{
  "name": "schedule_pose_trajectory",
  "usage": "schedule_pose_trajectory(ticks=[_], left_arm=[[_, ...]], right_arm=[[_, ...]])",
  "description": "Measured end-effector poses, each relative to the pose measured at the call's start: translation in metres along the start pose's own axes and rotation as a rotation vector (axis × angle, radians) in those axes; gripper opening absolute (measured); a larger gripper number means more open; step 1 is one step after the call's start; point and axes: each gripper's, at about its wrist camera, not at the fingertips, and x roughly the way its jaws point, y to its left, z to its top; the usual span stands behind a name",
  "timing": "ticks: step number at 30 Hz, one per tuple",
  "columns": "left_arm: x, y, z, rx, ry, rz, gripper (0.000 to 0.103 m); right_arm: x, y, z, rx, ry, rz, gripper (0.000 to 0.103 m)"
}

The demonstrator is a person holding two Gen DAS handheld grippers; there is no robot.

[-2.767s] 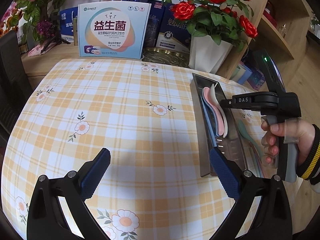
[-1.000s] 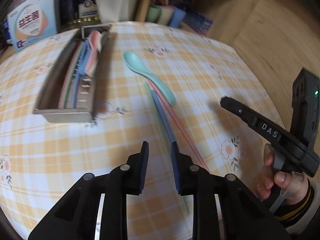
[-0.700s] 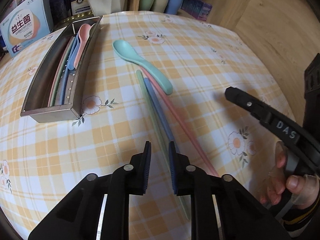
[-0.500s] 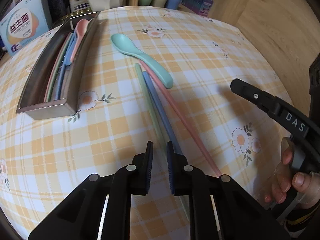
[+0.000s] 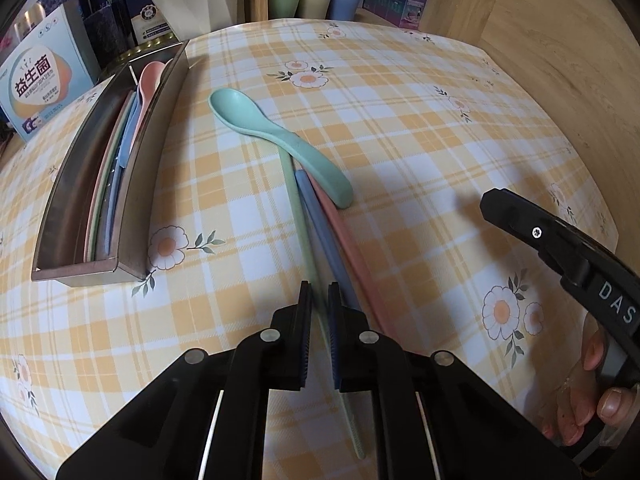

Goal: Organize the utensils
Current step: 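Close the left tool on another green chopstick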

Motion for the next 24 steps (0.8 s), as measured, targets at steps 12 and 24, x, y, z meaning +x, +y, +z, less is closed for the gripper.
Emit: schedule_pose_trajectory(ticks=[12, 24], left_arm=[[-0.009, 0.012, -0.016, -0.083, -0.003, -0.043, 0.005], [-0.043, 0.032, -0.020, -0.119, -0.096, -0.044, 0.005]], right_arm=[[0.002, 0.001, -0.001, -0.002, 0.018, -0.015, 0.016], [0.007, 0.018, -0.003, -0.054, 0.044, -0.030, 0.016]])
